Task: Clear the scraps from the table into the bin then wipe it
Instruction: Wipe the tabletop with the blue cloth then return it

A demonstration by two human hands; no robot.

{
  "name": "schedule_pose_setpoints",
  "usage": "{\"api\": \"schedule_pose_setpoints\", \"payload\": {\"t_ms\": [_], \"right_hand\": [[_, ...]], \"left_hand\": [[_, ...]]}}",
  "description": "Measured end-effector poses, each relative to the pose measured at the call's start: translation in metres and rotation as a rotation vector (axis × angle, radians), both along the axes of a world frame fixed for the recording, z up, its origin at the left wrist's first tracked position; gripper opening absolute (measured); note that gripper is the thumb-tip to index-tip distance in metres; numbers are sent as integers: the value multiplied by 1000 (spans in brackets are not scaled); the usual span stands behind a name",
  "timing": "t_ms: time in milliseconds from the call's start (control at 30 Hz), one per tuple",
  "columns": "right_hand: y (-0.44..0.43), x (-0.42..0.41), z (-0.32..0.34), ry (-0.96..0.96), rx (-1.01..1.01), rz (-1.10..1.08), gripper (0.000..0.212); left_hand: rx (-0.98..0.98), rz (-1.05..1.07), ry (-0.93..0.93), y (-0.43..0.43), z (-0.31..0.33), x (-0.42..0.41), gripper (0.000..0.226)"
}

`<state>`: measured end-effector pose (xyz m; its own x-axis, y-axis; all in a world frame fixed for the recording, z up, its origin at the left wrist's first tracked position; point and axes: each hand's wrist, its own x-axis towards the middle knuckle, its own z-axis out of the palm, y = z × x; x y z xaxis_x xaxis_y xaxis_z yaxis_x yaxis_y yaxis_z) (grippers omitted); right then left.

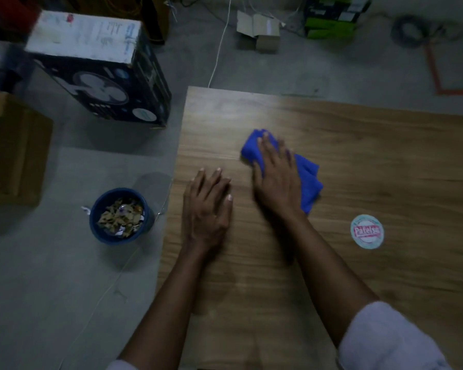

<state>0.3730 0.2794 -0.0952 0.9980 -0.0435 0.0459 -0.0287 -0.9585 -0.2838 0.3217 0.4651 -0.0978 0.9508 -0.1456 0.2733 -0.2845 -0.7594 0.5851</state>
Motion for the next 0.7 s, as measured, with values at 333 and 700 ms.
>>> {"api": "schedule_pose_setpoints", "payload": {"t_ms": [333,700], "right_hand": [[7,-1,0,38,-5,-494,62],[53,-65,0,18,52,258,61]], "left_hand": [[-362,70,75,12,12,-3,53],[-188,26,33,13,8,-1,63]]}}
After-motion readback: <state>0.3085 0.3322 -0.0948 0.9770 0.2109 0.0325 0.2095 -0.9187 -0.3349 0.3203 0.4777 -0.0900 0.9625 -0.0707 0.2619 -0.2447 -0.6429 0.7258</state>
